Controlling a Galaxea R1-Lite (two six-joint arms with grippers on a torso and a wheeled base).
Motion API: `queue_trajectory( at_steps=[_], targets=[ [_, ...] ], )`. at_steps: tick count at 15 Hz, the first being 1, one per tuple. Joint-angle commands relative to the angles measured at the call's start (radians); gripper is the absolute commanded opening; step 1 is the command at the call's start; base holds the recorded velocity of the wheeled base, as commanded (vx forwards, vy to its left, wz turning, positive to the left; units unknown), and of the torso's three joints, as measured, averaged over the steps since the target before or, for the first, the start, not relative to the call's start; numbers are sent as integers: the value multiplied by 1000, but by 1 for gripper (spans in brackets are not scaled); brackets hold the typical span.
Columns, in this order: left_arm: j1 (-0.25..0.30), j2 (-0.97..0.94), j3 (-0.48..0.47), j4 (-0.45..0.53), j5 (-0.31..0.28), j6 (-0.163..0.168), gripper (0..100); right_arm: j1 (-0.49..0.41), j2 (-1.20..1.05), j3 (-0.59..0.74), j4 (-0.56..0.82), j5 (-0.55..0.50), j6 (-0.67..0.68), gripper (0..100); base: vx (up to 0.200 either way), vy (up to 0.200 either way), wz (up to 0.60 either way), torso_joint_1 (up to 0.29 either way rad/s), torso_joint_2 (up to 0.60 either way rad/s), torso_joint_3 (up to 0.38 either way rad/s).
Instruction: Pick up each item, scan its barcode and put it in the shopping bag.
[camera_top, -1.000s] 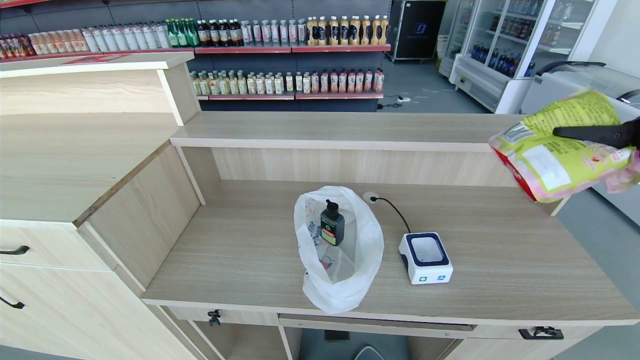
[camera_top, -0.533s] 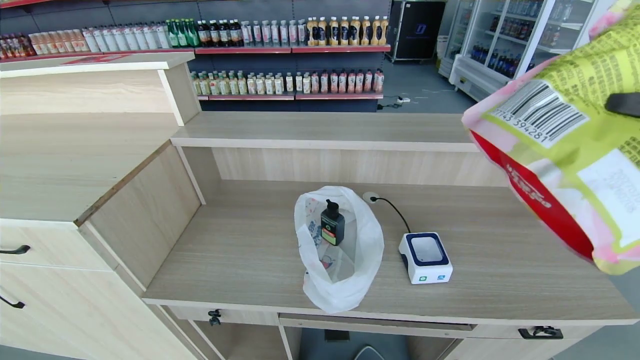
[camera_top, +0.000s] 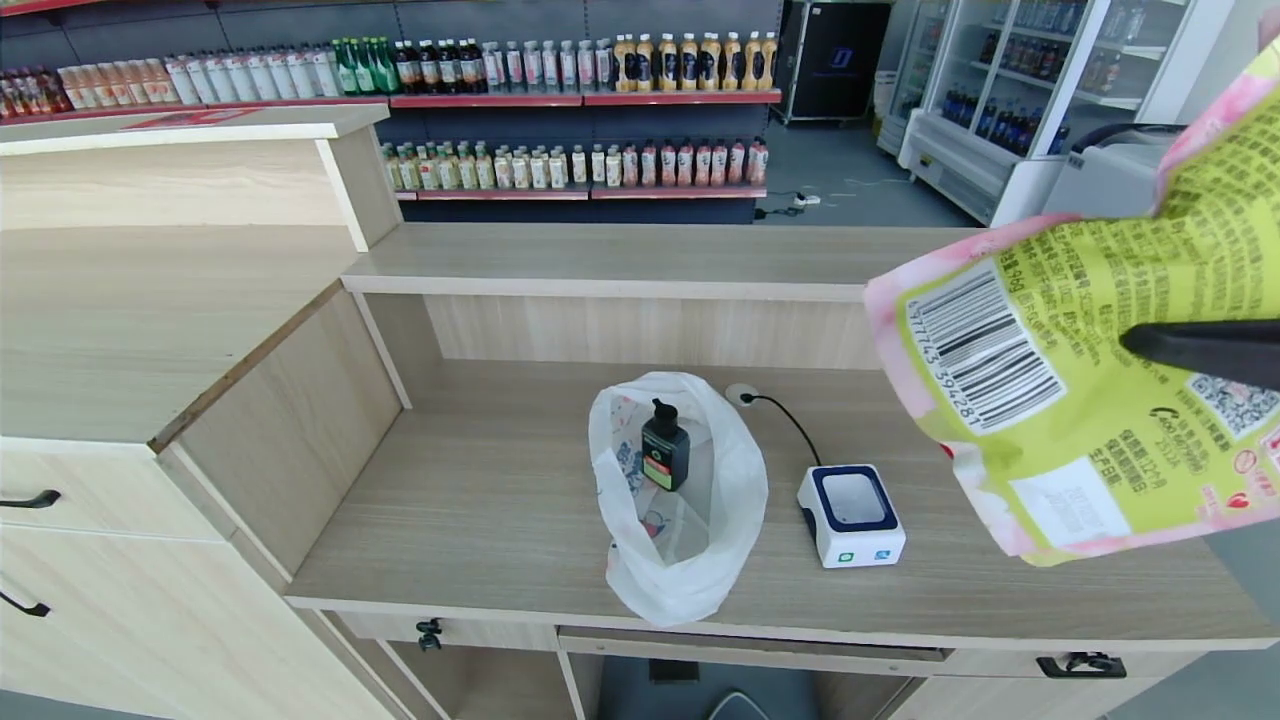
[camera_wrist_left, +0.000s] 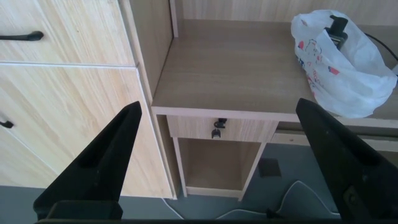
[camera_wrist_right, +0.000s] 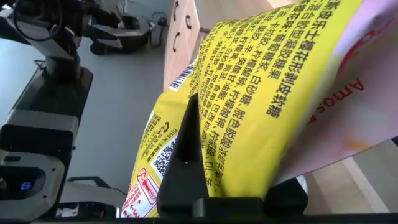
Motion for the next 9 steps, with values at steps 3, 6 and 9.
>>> queue_trajectory(
  at_steps=[3, 6, 9],
  targets=[
    [0, 0, 0, 0, 0, 0, 100, 81, -9, 11, -8, 60, -7, 0, 0, 0, 0, 0, 0, 0],
    [0, 0, 0, 0, 0, 0, 100, 83, 3, 41, -15, 230, -125, 0, 0, 0, 0, 0, 0, 0],
    [0, 0, 0, 0, 0, 0, 100, 61, 26, 47, -15, 256, -213, 0, 0, 0, 0, 0, 0, 0]
  ],
)
